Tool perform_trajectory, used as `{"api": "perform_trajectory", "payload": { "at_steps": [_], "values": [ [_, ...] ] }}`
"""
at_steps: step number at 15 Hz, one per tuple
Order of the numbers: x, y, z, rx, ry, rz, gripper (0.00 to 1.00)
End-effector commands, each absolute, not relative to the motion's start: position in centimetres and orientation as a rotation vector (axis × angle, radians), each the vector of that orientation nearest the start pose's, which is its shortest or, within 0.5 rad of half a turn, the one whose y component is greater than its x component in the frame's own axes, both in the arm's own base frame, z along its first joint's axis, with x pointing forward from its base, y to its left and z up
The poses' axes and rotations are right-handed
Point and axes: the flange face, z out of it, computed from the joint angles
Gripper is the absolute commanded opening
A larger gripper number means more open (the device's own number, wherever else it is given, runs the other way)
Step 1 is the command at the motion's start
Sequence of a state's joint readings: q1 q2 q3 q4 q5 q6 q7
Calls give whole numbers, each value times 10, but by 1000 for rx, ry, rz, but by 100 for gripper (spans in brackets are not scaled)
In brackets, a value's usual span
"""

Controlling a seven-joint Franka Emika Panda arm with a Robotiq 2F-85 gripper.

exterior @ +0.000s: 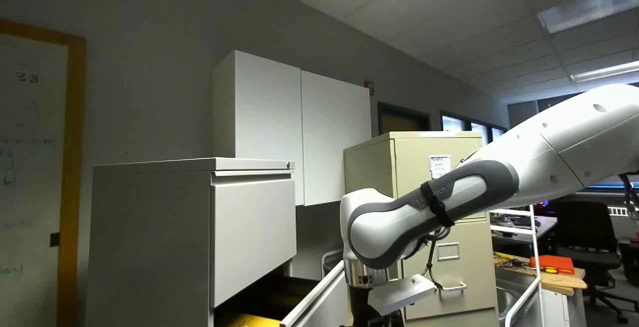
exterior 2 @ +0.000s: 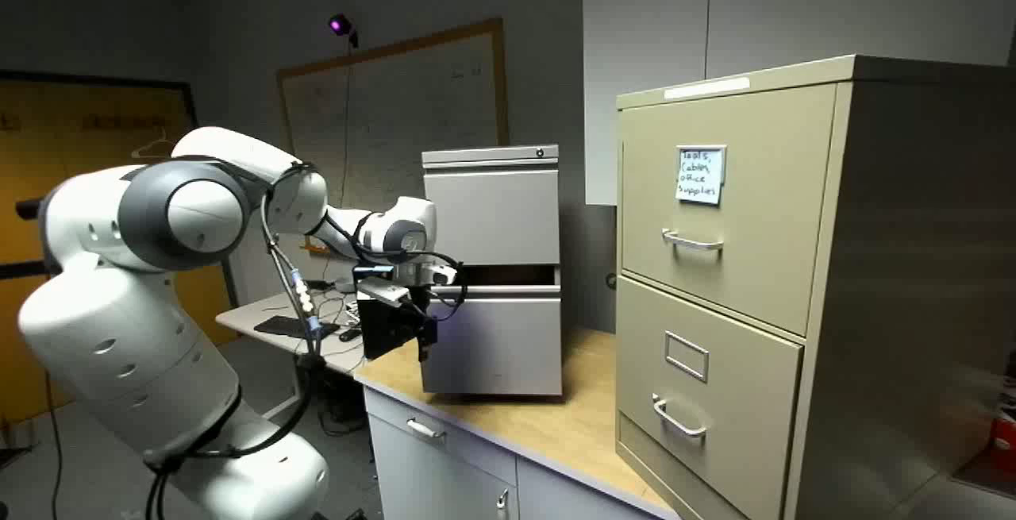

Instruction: Push the open drawer closed

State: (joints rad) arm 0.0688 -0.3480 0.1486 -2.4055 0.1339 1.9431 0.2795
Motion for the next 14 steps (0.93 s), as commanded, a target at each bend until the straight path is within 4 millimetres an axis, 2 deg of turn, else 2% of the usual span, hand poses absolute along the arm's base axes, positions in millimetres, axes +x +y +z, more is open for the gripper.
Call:
{"api": "perform_trajectory", "payload": {
  "at_steps": [1,9,14],
  "values": [
    [412,102,434,-3087,201,201,100],
    [412,101,435,-3084,209,195,100],
    [415,90,436,-3101,262,163,100]
  ]
}}
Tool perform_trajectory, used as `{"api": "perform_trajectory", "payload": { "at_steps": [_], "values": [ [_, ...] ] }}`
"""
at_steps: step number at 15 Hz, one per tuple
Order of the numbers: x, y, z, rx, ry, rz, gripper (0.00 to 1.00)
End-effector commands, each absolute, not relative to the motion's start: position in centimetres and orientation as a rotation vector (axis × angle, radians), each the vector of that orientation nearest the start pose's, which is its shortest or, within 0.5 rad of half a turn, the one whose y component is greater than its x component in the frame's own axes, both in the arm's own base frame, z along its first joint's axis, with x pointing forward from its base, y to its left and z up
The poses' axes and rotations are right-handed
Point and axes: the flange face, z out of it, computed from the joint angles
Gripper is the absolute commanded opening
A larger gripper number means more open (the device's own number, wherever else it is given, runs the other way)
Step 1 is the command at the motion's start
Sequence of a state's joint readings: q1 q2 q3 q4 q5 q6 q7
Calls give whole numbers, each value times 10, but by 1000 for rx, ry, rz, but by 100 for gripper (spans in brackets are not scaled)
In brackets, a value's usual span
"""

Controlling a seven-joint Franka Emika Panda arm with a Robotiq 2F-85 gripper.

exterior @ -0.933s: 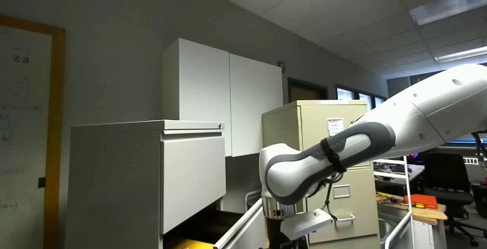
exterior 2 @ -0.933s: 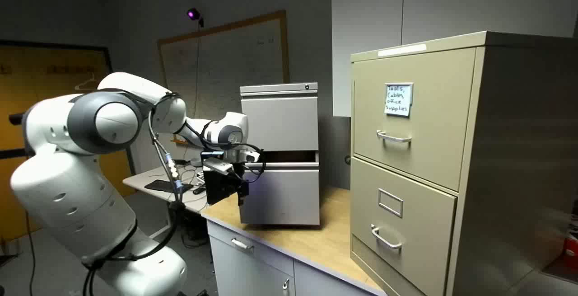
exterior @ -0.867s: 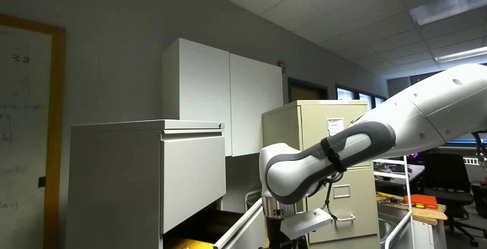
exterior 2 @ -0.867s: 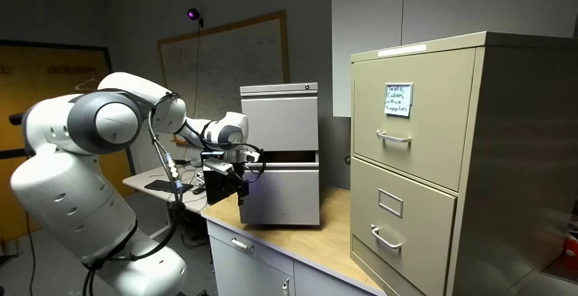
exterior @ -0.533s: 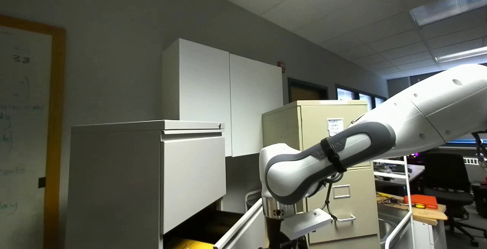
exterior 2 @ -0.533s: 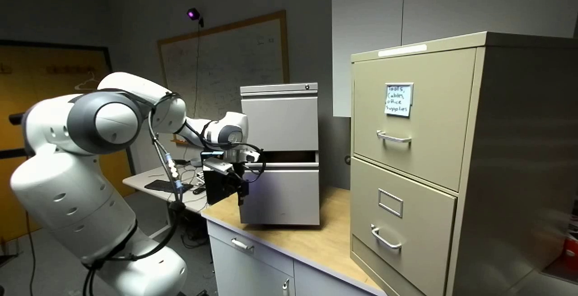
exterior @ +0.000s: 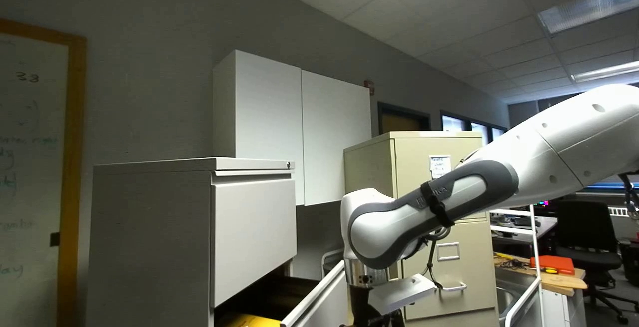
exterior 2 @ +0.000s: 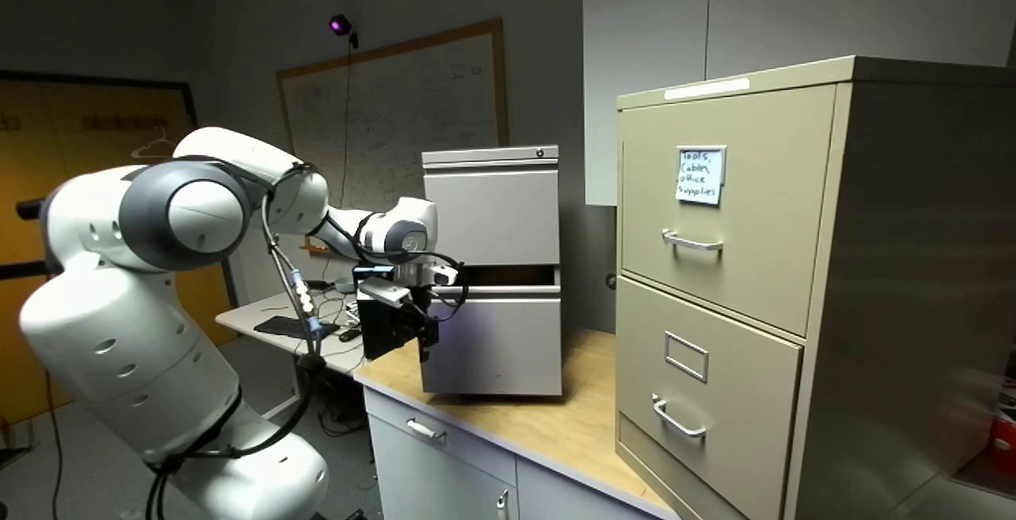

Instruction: Push the open drawer closed

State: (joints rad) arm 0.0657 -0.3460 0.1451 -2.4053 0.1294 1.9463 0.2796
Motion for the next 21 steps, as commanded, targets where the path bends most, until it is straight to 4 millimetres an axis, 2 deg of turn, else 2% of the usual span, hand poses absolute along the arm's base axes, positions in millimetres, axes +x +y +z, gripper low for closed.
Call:
{"api": "perform_trajectory", "payload": {
  "at_steps": [1,3,4,6,12,14,17,19,20,21],
  "values": [
    [416,84,438,-3098,281,143,100],
    [420,68,442,-3094,328,96,96],
    [423,59,443,-3090,361,73,74],
    [429,35,447,-3073,432,4,71],
    [453,-38,455,-2896,703,-298,24],
    [464,-55,456,-2798,781,-377,11],
    [483,-69,450,-2655,851,-460,4],
    [495,-71,445,-2583,854,-502,8],
    [502,-70,443,-2554,848,-520,6],
    [506,-69,442,-2529,839,-533,10]
  ]
}}
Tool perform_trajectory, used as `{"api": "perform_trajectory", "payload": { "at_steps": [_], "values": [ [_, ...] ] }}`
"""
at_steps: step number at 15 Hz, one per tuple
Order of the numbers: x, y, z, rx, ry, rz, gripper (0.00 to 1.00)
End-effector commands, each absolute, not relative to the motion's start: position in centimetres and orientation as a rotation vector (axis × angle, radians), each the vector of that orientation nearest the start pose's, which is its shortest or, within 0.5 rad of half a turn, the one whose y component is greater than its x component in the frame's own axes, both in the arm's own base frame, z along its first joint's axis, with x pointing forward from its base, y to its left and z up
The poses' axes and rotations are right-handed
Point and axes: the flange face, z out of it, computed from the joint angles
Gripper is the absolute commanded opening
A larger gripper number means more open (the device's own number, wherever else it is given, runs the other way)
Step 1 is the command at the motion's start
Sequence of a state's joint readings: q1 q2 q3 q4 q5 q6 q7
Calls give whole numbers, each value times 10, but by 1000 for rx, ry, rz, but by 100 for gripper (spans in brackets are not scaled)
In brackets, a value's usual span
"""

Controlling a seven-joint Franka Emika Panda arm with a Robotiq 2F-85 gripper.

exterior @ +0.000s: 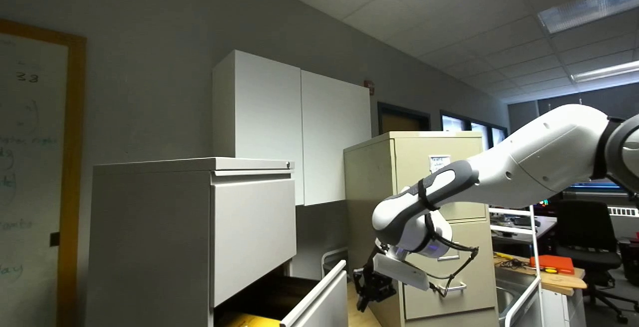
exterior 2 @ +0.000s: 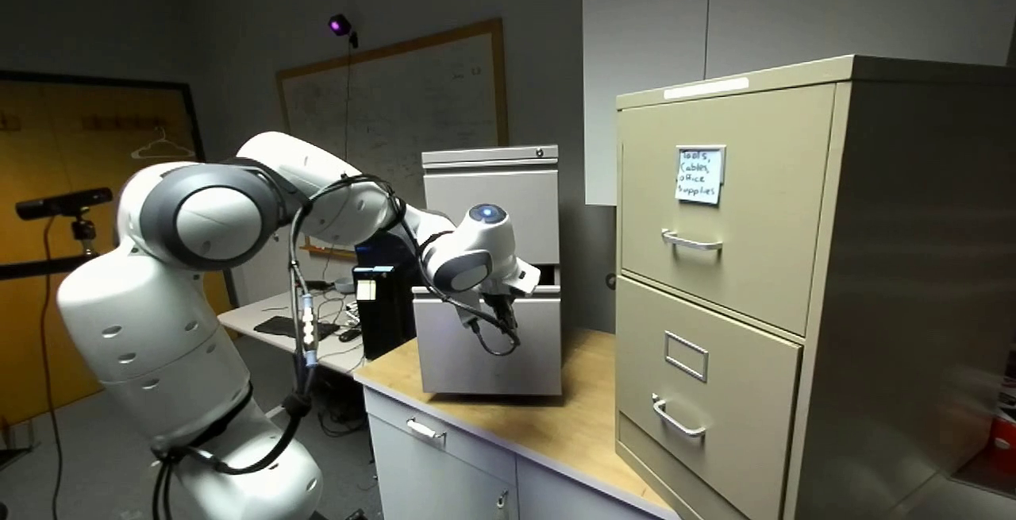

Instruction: Push the open drawer closed

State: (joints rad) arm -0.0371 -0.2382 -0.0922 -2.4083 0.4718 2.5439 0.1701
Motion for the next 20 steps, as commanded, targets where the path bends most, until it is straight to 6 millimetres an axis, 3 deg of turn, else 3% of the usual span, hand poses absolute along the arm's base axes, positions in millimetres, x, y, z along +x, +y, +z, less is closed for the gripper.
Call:
{"api": "perform_trajectory", "payload": {
  "at_steps": [1,8,15,20],
  "values": [
    [515,-68,442,-2511,821,-547,9],
    [555,-57,467,-2467,694,-628,8],
    [579,-52,498,-2339,596,-719,8],
    [605,-50,477,-2243,541,-707,8]
  ]
}}
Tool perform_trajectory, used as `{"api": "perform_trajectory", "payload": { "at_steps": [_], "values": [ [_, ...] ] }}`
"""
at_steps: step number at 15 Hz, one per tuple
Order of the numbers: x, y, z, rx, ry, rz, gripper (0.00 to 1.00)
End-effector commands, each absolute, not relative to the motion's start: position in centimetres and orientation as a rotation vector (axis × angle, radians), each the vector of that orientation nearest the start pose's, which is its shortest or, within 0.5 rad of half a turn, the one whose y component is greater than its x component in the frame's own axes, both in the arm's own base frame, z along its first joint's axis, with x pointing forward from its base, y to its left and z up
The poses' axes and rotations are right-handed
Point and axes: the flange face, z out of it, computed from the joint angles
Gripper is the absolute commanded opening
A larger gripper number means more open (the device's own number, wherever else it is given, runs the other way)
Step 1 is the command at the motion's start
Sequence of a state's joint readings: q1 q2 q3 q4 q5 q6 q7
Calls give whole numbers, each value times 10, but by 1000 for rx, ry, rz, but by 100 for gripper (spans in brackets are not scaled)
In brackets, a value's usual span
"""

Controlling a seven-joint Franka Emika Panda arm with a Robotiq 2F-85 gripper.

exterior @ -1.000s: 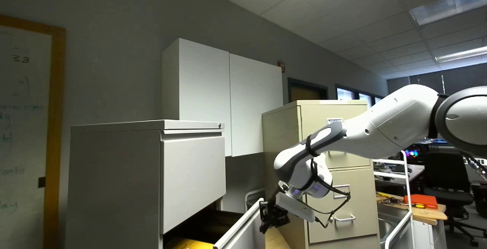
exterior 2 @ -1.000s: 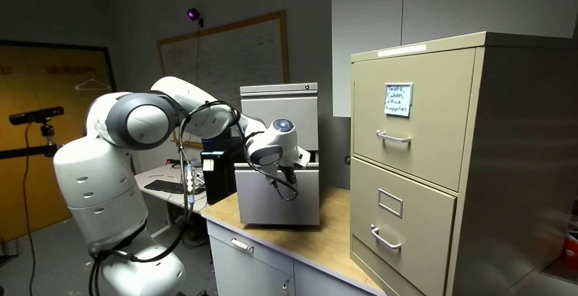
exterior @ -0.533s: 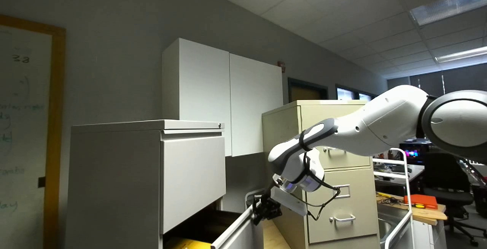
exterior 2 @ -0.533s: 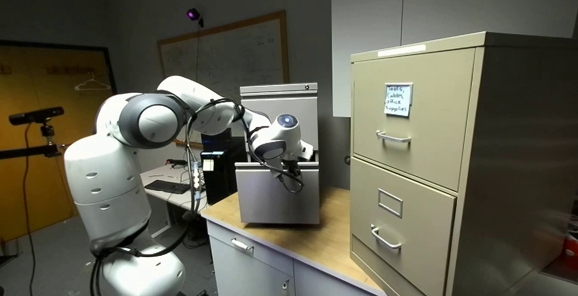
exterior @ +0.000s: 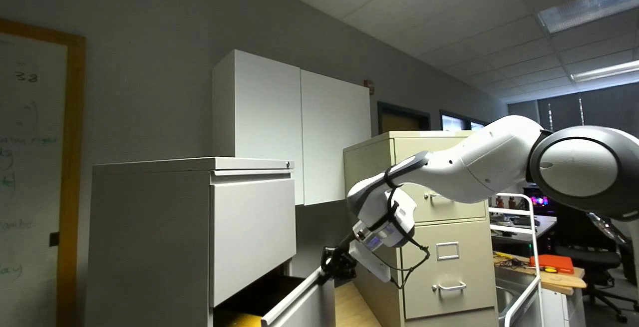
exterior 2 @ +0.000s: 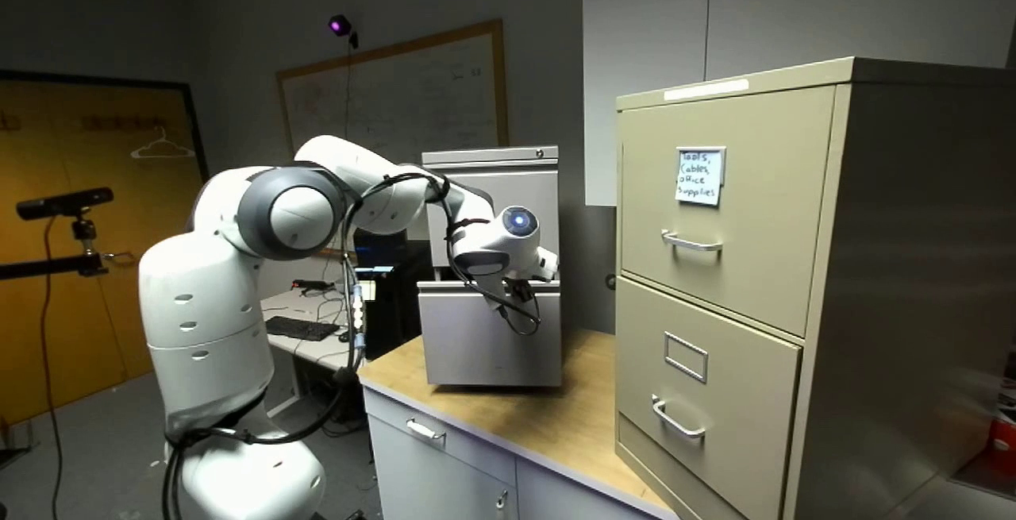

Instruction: Push the open drawer closed

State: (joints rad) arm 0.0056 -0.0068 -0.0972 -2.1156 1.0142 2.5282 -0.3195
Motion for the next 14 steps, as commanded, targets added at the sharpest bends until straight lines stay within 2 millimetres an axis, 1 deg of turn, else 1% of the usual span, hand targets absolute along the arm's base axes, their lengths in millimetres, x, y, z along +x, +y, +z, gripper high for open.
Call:
{"api": "perform_trajectory", "payload": {
  "at_steps": [1,4,8,9,14],
  "values": [
    [611,-49,473,-2224,530,-703,8],
    [634,-44,465,-2191,491,-682,8],
    [664,-26,468,-2205,424,-653,8],
    [672,-21,468,-2211,408,-651,6],
    [705,-3,465,-2234,332,-640,5]
  ]
}}
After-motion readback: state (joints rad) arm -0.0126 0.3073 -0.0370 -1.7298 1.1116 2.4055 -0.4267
